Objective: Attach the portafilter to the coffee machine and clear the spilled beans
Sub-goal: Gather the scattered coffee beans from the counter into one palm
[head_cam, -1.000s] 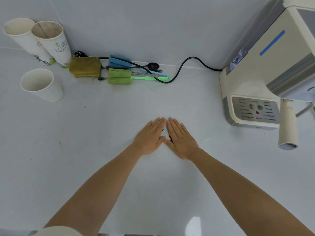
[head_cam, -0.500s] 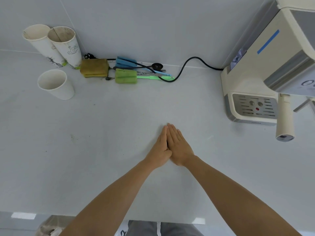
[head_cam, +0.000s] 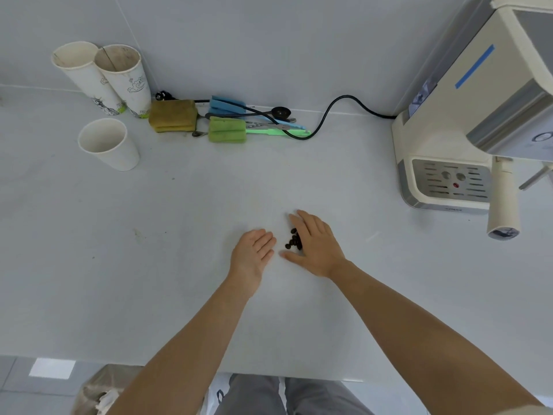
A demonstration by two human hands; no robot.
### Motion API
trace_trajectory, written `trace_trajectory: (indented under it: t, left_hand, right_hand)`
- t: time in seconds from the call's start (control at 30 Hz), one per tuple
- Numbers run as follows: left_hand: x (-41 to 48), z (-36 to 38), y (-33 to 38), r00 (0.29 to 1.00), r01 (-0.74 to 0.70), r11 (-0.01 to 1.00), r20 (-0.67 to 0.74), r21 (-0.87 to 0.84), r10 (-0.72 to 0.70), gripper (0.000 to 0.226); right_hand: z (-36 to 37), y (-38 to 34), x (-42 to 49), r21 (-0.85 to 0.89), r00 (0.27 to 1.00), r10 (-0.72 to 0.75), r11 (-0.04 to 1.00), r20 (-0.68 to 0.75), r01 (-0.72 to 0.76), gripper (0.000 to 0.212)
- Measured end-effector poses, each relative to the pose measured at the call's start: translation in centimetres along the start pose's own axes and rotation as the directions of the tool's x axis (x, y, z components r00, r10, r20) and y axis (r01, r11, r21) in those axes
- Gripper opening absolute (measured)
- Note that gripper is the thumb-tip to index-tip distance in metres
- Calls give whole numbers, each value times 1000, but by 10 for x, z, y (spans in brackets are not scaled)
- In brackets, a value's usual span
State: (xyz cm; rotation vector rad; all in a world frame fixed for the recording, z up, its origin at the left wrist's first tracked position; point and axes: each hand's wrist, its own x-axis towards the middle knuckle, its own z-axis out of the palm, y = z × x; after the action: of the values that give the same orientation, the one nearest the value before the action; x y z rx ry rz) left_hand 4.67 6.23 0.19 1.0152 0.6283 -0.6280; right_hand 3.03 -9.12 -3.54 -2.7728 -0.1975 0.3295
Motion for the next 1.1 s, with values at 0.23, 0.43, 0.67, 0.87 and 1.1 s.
trace_trajectory:
  t: [0.23, 0.43, 0.67, 0.87, 1.1]
  left_hand:
    - [-3, -15, -1, 989, 143, 980, 44, -135, -138, 55]
    - [-2, -15, 2, 977, 206, 965, 94, -164, -193, 58]
    - [1, -15, 0, 964, 247, 956, 136, -156, -227, 60]
    - [1, -17, -3, 957, 268, 950, 159, -161, -243, 61]
    - [2, -16, -8, 950, 282, 950, 176, -136, -256, 61]
  right_hand:
    - [11, 6, 23, -217, 943, -135, 974, -304, 69, 41]
    - [22, 24, 32, -295, 862, -298, 938, -409, 184, 20]
    - [26, 26, 34, -332, 788, -364, 918, -496, 215, 30]
    - [26, 25, 36, -395, 780, -334, 911, -529, 122, 40]
    - [31, 27, 40, -367, 699, -308, 928, -645, 70, 61]
